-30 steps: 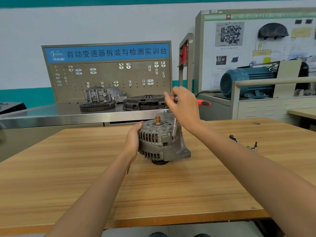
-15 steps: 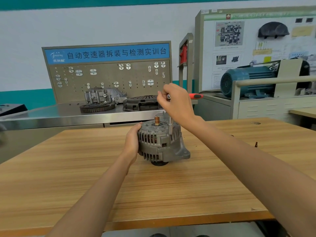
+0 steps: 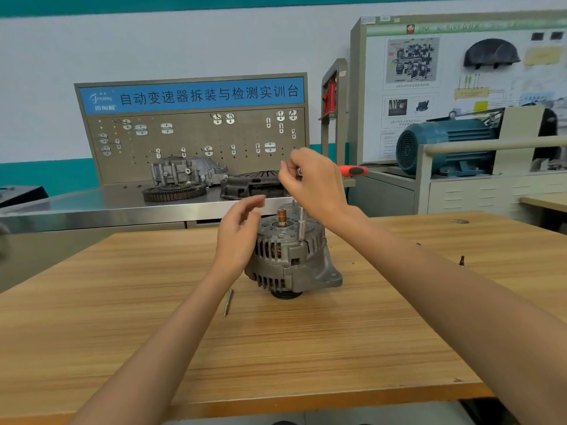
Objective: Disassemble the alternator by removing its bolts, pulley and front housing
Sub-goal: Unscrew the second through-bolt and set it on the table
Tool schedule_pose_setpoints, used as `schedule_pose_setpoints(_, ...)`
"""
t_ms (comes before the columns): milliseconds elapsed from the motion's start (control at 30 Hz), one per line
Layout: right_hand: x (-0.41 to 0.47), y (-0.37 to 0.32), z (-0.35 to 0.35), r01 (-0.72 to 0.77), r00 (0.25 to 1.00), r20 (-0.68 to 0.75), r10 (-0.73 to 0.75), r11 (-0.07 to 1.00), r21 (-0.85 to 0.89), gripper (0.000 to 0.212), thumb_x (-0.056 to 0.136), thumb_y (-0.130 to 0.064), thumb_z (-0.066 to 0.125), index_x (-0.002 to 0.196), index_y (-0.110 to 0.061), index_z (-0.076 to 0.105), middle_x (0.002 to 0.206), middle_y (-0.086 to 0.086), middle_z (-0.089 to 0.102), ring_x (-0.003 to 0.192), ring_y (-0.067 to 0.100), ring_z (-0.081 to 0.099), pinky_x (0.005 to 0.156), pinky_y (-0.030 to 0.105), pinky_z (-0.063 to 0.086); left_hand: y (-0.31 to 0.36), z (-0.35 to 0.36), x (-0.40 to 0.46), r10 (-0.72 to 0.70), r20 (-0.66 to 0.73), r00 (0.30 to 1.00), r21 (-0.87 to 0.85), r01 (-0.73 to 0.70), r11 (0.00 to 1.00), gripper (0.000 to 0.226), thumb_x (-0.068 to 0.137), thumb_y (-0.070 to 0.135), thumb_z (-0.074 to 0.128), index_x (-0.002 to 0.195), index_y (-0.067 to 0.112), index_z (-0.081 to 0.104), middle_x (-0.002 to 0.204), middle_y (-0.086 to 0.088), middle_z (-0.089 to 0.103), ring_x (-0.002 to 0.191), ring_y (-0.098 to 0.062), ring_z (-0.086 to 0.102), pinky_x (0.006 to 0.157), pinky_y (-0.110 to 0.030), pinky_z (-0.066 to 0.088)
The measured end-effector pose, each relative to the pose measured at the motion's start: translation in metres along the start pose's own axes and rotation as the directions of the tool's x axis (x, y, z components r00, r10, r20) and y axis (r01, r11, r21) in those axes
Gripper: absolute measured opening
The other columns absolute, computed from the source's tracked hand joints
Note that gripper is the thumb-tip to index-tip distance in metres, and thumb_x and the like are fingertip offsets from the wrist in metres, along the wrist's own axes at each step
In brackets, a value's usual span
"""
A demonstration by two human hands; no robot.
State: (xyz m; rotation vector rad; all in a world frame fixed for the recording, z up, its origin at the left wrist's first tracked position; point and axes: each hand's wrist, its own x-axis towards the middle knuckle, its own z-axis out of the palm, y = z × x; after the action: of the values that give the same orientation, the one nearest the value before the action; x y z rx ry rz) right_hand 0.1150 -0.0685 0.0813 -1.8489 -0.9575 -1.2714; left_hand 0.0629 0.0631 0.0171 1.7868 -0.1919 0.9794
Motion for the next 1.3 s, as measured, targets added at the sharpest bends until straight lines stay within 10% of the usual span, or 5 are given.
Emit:
schedule_pose_setpoints(333, -0.004, 0.002, 0.000, 0.013, 0.996, 0.086, -0.027, 0.987, 0.160, 0.027, 0.086, -0.008, 0.058, 0.064, -0.012, 0.043, 0.061, 0.000, 0.043, 0.059, 0.015, 0.041, 0.058, 0.029, 0.035, 0.027, 0.016, -0.002, -0.020, 0.485, 0.874, -0.020, 0.034, 0.999, 0.021, 0.096, 0.011, 0.051, 0.107, 0.020, 0.066, 0.094, 0.007, 0.074, 0.101, -0.013, 0.066, 0.093, -0.026, 0.049)
schedule_pose_setpoints(500, 0.001, -0.005, -0.006, -0.150, 0.979, 0.178, 0.103, 0.950, 0.275, 0.029, 0.084, -0.010, 0.058, 0.060, -0.010, 0.043, 0.054, -0.009, 0.038, 0.057, 0.008, 0.039, 0.059, 0.023, 0.032, 0.031, 0.011, 0.001, -0.129, 0.566, 0.814, 0.018, 0.145, 0.989, 0.024, 0.097, 0.016, 0.051, 0.115, 0.014, 0.065, 0.099, 0.010, 0.073, 0.099, -0.001, 0.065, 0.085, -0.009, 0.046)
schedule_pose_setpoints(733, -0.013, -0.017, 0.001, -0.104, 0.986, 0.067, 0.150, 0.883, -0.457, 0.013, 0.087, -0.022, 0.048, 0.091, -0.011, 0.054, 0.086, 0.004, 0.049, 0.084, 0.022, 0.047, 0.074, 0.032, 0.031, 0.036, 0.014, -0.003, -0.154, 0.451, 0.879, 0.097, 0.123, 0.988, 0.021, 0.092, 0.009, 0.057, 0.073, 0.012, 0.065, 0.071, -0.011, 0.064, 0.069, -0.022, 0.055, 0.058, -0.020, 0.041)
schedule_pose_setpoints(967, -0.012, -0.022, 0.000, -0.248, 0.963, -0.063, 0.263, 0.952, 0.179, 0.025, 0.081, -0.022, 0.044, 0.059, -0.010, 0.045, 0.062, 0.000, 0.043, 0.067, 0.016, 0.038, 0.069, 0.028, 0.020, 0.032, 0.020, -0.006, -0.107, 0.452, 0.886, 0.047, 0.096, 0.994, 0.018, 0.093, 0.012, 0.055, 0.089, 0.026, 0.065, 0.065, 0.016, 0.068, 0.071, -0.004, 0.061, 0.069, -0.015, 0.045)
schedule_pose_setpoints(1300, -0.009, -0.025, -0.001, -0.270, 0.930, -0.096, 0.354, 0.839, 0.472, 0.037, 0.076, -0.019, 0.039, 0.047, 0.004, 0.045, 0.046, 0.005, 0.036, 0.055, 0.026, 0.039, 0.075, 0.039, 0.038, 0.026, 0.026, -0.011, -0.036, 0.355, 0.934, -0.034, 0.051, 0.998, 0.022, 0.091, 0.015, 0.059, 0.085, 0.032, 0.070, 0.084, 0.005, 0.075, 0.090, -0.012, 0.069, 0.091, -0.033, 0.050)
